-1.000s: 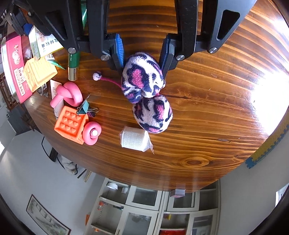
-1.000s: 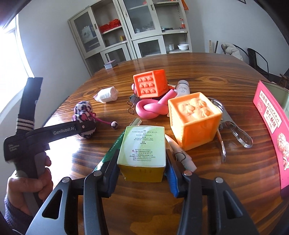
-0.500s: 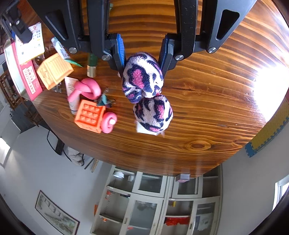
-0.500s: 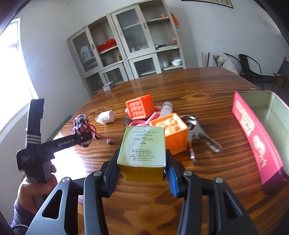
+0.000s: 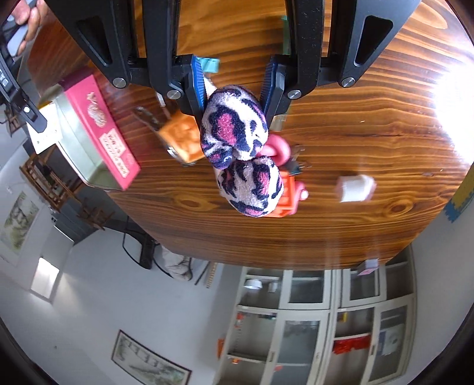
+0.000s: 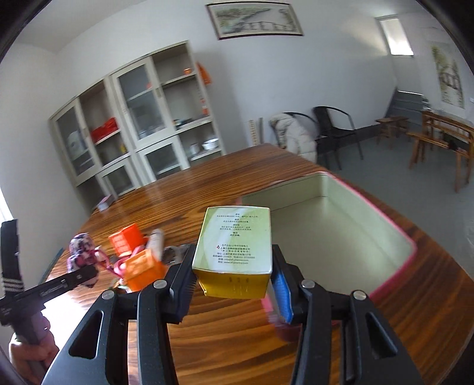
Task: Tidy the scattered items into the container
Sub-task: 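Carry the plush and green box over the pink tray with both tools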
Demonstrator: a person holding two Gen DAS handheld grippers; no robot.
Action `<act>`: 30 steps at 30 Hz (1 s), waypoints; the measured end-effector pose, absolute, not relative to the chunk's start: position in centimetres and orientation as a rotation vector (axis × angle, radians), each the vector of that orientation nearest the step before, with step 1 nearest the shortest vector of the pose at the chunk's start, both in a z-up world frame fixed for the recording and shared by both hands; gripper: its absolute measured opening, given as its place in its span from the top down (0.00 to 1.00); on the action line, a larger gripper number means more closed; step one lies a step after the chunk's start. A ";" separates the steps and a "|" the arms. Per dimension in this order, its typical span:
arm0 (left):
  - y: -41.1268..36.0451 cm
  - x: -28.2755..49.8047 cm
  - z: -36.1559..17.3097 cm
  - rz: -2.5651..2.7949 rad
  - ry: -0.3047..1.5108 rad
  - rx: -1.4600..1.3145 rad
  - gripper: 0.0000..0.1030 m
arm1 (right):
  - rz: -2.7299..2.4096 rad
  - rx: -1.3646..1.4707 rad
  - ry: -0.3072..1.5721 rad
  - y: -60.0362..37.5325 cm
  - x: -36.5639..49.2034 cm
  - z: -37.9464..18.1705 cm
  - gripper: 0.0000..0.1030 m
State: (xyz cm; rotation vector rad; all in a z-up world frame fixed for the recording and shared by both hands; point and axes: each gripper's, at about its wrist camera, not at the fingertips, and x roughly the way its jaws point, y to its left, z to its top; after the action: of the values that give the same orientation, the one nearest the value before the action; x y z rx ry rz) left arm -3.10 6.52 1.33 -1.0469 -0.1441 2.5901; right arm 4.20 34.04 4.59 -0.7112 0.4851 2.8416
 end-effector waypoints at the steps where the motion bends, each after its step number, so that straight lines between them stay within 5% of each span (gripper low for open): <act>1: 7.2 -2.9 1.6 2.583 -0.135 -1.041 0.67 | 2.818 -0.706 0.485 34.9 4.2 4.5 0.51; 16: 20.5 -2.0 3.6 2.452 0.012 -0.984 0.67 | 2.764 -0.759 0.453 41.2 3.6 2.5 0.49; 20: 24.1 -2.1 4.2 2.414 0.054 -0.960 0.67 | 2.778 -0.752 0.483 41.7 4.1 2.1 0.33; 30: 30.0 -3.1 5.2 2.340 0.085 -0.909 0.67 | 2.805 -0.710 0.549 42.5 5.5 1.8 0.32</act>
State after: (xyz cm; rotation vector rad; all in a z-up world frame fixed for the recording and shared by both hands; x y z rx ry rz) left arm -3.15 30.01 5.21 -0.9094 0.0847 2.3400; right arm 5.52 42.47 1.84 -0.7101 0.5487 2.8048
